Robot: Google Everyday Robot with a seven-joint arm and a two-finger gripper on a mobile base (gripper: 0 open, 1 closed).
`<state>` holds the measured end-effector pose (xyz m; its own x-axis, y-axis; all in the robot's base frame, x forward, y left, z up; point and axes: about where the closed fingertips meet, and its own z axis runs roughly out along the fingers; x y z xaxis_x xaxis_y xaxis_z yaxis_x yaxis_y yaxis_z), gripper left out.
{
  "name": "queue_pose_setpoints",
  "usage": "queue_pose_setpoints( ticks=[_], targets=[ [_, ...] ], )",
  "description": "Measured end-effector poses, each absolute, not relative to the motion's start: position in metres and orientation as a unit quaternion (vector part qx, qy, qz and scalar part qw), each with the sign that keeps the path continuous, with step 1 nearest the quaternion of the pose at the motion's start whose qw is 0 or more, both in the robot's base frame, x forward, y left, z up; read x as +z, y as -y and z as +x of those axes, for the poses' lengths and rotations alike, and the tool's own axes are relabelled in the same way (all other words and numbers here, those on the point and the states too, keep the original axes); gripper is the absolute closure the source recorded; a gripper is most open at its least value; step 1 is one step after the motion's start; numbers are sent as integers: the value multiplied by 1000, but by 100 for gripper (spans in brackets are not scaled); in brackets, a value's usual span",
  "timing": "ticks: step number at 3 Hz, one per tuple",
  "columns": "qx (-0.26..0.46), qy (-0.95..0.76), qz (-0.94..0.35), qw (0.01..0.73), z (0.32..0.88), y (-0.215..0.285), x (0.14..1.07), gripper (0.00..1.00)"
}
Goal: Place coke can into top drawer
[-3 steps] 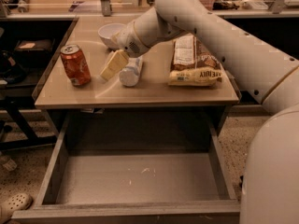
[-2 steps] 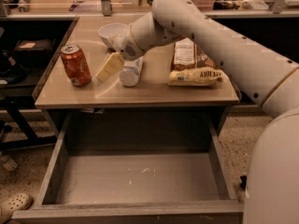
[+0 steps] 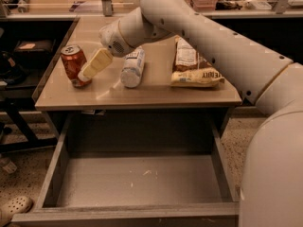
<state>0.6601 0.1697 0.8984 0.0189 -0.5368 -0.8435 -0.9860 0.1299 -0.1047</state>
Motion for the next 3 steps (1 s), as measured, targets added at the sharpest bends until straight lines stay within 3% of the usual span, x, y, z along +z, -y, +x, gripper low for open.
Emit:
queue_pose_setpoints(
  ticks=[3],
  targets=[
    [272,-639,-603,394,692,-203,903,0]
  ],
)
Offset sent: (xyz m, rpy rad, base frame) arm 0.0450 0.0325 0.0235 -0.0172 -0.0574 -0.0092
